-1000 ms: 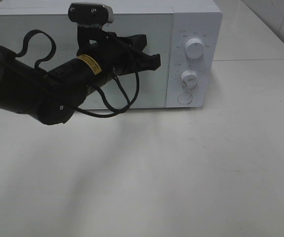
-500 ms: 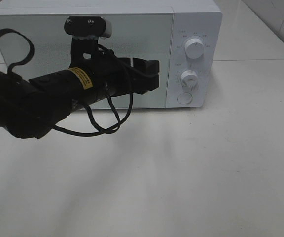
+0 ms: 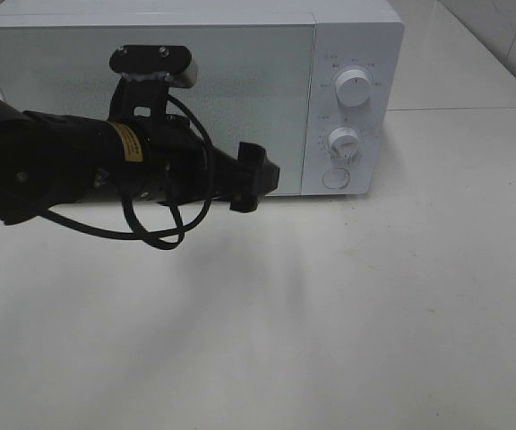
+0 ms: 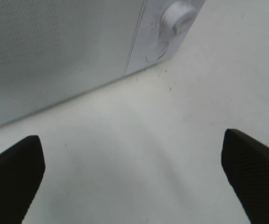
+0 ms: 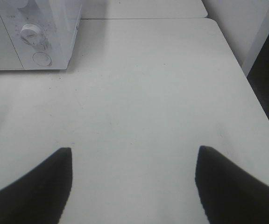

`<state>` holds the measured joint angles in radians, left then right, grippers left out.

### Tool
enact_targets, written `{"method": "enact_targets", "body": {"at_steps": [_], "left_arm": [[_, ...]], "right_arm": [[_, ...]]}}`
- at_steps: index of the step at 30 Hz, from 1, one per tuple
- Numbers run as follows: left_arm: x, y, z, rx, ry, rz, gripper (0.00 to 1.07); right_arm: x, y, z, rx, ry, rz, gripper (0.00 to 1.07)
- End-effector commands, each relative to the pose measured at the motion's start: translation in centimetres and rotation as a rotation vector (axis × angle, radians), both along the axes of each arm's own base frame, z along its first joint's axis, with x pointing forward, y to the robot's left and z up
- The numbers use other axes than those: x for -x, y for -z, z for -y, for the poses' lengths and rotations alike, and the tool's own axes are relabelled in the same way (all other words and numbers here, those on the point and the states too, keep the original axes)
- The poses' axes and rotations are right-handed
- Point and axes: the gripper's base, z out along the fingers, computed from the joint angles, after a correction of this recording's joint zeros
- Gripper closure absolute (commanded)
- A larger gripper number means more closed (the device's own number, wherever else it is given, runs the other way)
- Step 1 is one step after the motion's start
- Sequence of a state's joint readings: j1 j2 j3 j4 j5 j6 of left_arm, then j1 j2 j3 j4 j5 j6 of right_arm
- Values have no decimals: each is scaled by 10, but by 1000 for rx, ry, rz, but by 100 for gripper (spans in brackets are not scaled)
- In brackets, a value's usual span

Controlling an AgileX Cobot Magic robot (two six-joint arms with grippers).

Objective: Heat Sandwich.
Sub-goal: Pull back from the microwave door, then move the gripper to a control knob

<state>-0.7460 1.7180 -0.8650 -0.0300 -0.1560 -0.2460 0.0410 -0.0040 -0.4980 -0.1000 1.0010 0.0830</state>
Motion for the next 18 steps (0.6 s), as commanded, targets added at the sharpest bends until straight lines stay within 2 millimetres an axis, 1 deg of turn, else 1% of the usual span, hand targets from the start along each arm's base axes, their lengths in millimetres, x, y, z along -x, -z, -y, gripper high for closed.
{"method": "enact_targets", "body": {"at_steps": [1, 3, 5, 6, 7, 8, 10, 11, 12, 13, 15, 16, 17, 18], "left_arm": [[10, -4, -10, -90, -2, -106, 8], [13, -7, -21, -153, -10, -165, 8], [14, -9, -25, -166, -13, -176, 9], [15, -11, -29, -182, -19, -193, 9], [15, -16, -39, -204, -38, -220, 9], [15, -16, -39, -204, -38, -220, 9], [16, -22, -49, -223, -64, -255, 9], [16, -28, -62, -229, -107, -295, 9], [17, -31, -68, -236, -125, -317, 9], [17, -31, -68, -236, -125, -317, 9], [17, -37, -83, -250, -166, -353, 9], [18, -43, -99, -262, -205, -385, 9], [19, -46, -105, -271, -218, -398, 9], [19, -46, -105, -271, -218, -398, 9]], "right_arm": [[4, 0, 0, 6, 4, 33, 36], [4, 0, 0, 6, 4, 33, 36], [4, 0, 0, 6, 4, 33, 36], [4, 0, 0, 6, 4, 33, 36], [4, 0, 0, 6, 4, 33, 36], [4, 0, 0, 6, 4, 33, 36], [4, 0, 0, 6, 4, 33, 36], [4, 0, 0, 6, 4, 33, 36], [4, 0, 0, 6, 4, 33, 36], [4, 0, 0, 6, 4, 33, 36], [4, 0, 0, 6, 4, 33, 36], [4, 0, 0, 6, 4, 33, 36], [4, 0, 0, 6, 4, 33, 36], [4, 0, 0, 6, 4, 33, 36]]}}
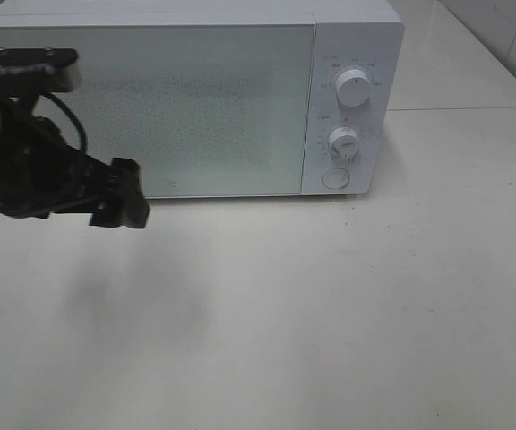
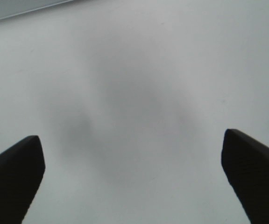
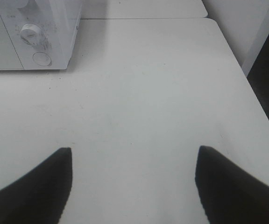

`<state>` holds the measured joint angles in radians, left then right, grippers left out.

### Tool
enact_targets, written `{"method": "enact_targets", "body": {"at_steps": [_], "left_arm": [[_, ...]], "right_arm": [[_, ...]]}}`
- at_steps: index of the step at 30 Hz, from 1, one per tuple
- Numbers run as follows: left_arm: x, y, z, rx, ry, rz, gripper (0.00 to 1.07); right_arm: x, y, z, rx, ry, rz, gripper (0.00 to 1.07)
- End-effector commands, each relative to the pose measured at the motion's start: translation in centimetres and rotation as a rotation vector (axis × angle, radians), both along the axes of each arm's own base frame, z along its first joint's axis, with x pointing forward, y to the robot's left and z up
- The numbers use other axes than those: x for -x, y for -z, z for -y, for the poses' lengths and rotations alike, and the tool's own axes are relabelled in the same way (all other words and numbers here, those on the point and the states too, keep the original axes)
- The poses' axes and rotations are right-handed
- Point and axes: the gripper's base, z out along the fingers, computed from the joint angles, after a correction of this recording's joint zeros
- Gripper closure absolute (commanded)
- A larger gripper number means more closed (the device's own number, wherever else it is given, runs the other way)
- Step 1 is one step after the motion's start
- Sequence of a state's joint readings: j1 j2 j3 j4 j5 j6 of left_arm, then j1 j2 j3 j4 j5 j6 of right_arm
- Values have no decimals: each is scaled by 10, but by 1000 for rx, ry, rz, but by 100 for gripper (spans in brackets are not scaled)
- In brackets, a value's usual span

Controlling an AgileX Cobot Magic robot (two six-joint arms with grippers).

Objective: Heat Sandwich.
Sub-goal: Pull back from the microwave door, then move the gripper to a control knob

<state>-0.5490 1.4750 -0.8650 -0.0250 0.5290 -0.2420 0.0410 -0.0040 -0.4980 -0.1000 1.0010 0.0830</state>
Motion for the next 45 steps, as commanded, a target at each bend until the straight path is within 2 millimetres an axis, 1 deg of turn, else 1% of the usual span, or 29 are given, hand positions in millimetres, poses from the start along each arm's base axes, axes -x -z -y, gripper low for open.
{"method": "enact_targets", "body": {"at_steps": [1, 2, 3, 4, 5, 6, 7, 9, 10, 13, 15, 17, 19, 22, 23, 24, 27, 28, 30, 33, 34, 35, 37, 38, 40, 41, 42, 44, 45], "left_arm": [[5, -14, -25, -19, -67, -47, 9], [7, -18, -31, -24, -81, -52, 9], [10, -26, -46, -35, -120, -65, 9], [11, -29, -52, -38, -137, -70, 9], [11, -29, -52, -38, -137, -70, 9], [13, -33, -60, -41, -158, -76, 9], [18, -39, -74, -57, -192, -93, 9], [23, -44, -86, -90, -205, -109, 9], [23, -44, -86, -90, -205, -109, 9], [36, -46, -104, -199, -221, -186, 9], [38, -46, -106, -223, -223, -209, 9], [45, -43, -111, -286, -214, -279, 9], [47, -40, -112, -292, -211, -293, 9], [61, -22, -114, -309, -181, -354, 9], [61, -22, -114, -309, -181, -354, 9], [70, -12, -116, -324, -176, -391, 9], [81, -1, -119, -335, -172, -422, 9], [81, -1, -119, -335, -172, -422, 9], [92, 3, -119, -310, -176, -428, 9], [100, 4, -121, -301, -178, -427, 9], [109, 6, -122, -292, -176, -411, 9], [113, 6, -124, -287, -169, -394, 9], [115, 4, -123, -267, -166, -354, 9], [123, -3, -123, -225, -146, -287, 9], [132, -12, -122, -188, -115, -218, 9], [132, -12, -122, -188, -115, -218, 9], [142, -22, -124, -159, -97, -135, 9], [153, -31, -127, -140, -80, -31, 9], [164, -38, -130, -138, -70, 58, 9]], "right_arm": [[4, 0, 0, 6, 4, 33, 36], [4, 0, 0, 6, 4, 33, 36], [4, 0, 0, 6, 4, 33, 36], [4, 0, 0, 6, 4, 33, 36], [4, 0, 0, 6, 4, 33, 36], [4, 0, 0, 6, 4, 33, 36], [4, 0, 0, 6, 4, 33, 36], [4, 0, 0, 6, 4, 33, 36], [4, 0, 0, 6, 4, 33, 36], [4, 0, 0, 6, 4, 33, 36], [4, 0, 0, 6, 4, 33, 36], [4, 0, 0, 6, 4, 33, 36], [4, 0, 0, 6, 4, 33, 36], [4, 0, 0, 6, 4, 33, 36], [4, 0, 0, 6, 4, 33, 36], [4, 0, 0, 6, 4, 33, 36], [4, 0, 0, 6, 4, 33, 36], [4, 0, 0, 6, 4, 33, 36], [4, 0, 0, 6, 4, 33, 36], [4, 0, 0, 6, 4, 33, 36], [4, 0, 0, 6, 4, 33, 36], [4, 0, 0, 6, 4, 33, 36], [4, 0, 0, 7, 4, 33, 36], [4, 0, 0, 7, 4, 33, 36], [4, 0, 0, 7, 4, 33, 36], [4, 0, 0, 7, 4, 33, 36], [4, 0, 0, 7, 4, 33, 36], [4, 0, 0, 7, 4, 33, 36], [4, 0, 0, 7, 4, 33, 36]]}}
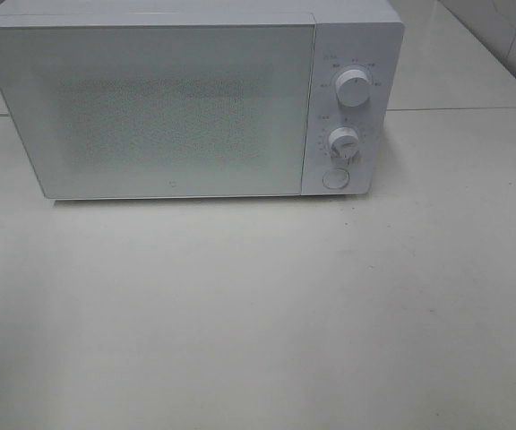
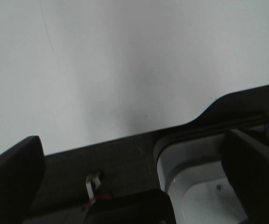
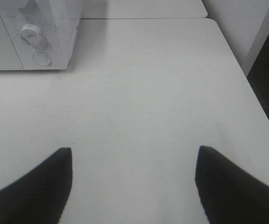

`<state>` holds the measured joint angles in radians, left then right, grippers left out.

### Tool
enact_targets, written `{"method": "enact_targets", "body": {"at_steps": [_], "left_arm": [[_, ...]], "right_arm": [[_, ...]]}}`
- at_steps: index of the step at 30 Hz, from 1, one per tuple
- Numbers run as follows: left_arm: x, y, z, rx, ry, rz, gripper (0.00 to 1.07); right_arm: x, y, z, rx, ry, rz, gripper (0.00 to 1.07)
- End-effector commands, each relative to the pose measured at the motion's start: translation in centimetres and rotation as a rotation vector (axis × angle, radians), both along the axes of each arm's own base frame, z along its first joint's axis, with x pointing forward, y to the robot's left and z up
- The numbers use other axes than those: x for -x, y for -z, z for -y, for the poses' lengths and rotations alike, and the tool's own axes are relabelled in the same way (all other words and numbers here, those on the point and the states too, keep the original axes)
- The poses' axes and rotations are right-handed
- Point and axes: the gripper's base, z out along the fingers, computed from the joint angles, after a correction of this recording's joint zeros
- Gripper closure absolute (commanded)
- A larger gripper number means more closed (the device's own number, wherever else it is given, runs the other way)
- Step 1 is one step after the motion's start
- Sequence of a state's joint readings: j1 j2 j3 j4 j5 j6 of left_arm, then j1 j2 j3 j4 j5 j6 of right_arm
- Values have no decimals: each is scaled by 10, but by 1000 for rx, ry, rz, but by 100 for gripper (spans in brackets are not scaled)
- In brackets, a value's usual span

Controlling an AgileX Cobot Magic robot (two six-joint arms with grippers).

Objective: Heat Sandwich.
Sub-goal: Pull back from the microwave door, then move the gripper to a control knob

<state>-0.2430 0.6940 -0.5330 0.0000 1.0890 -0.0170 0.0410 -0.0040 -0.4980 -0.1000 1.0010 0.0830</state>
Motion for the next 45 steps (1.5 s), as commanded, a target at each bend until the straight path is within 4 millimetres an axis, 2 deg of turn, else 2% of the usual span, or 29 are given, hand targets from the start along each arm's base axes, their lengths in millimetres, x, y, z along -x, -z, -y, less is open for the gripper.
{"method": "enact_targets", "body": {"at_steps": [1, 4, 5, 9, 14, 21, 32, 45], "left_arm": [[14, -8, -4, 11, 28, 111, 9], [31, -15, -8, 35, 38, 240, 9], [31, -15, -8, 35, 38, 240, 9], [59, -25, -15, 77, 35, 429, 9], [73, -27, -18, 99, 32, 517, 9], [82, -28, -21, 103, 3, 573, 9], [104, -28, -21, 67, -224, 727, 9], [104, -28, -20, 78, -264, 724, 9]], "right_arm": [[4, 0, 0, 7, 4, 33, 36], [4, 0, 0, 7, 4, 33, 36], [4, 0, 0, 7, 4, 33, 36], [4, 0, 0, 7, 4, 33, 36], [4, 0, 0, 7, 4, 33, 36], [4, 0, 0, 7, 4, 33, 36], [4, 0, 0, 7, 4, 33, 36], [4, 0, 0, 7, 4, 33, 38]]}}
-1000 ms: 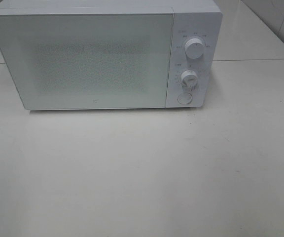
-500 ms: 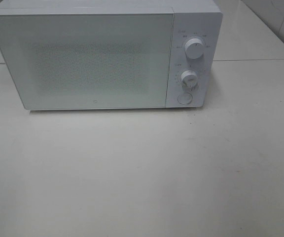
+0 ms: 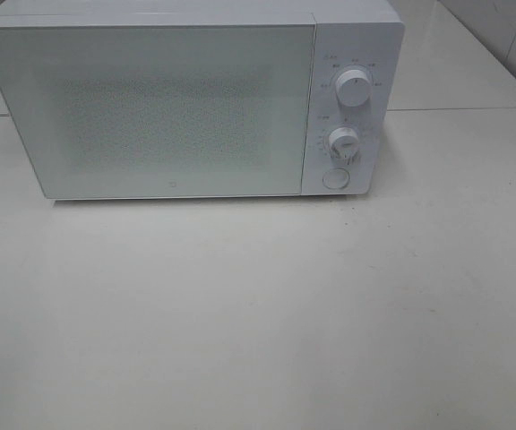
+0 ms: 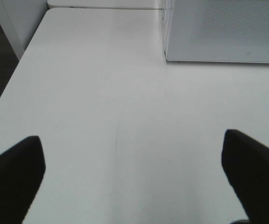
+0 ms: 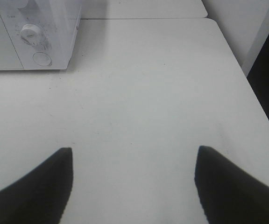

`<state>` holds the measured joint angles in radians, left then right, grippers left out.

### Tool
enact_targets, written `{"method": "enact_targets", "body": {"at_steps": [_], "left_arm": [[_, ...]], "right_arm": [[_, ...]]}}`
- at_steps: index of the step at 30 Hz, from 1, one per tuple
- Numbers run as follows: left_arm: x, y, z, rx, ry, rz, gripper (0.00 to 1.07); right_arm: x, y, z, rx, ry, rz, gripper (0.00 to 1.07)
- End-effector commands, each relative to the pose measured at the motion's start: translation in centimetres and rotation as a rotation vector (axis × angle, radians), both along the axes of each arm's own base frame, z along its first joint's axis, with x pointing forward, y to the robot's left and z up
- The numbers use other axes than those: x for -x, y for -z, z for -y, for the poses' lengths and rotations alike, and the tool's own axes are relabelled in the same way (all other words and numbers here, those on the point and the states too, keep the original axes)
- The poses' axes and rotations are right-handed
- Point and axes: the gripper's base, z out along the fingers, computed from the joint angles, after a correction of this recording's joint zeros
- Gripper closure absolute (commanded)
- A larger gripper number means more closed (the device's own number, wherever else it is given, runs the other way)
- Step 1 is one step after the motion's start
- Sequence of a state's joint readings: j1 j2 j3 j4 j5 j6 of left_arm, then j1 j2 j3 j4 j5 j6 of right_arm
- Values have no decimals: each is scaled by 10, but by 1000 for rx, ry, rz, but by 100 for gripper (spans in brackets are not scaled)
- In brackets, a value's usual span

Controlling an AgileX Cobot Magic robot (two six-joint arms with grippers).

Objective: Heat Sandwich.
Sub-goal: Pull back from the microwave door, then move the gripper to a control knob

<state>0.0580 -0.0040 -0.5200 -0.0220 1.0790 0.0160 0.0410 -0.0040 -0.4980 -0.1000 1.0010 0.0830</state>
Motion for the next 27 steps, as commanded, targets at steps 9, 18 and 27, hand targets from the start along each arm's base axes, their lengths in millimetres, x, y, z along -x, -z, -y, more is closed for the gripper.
{"method": "enact_targets", "body": {"at_steps": [9, 18, 27], "left_arm": [[3, 0, 1, 17, -5, 32, 9], [3, 0, 1, 17, -5, 32, 9], [3, 0, 1, 17, -5, 32, 9]], "right_arm": [[4, 0, 0, 7, 4, 33, 38], [4, 0, 0, 7, 4, 33, 38], [4, 0, 0, 7, 4, 33, 38]]}}
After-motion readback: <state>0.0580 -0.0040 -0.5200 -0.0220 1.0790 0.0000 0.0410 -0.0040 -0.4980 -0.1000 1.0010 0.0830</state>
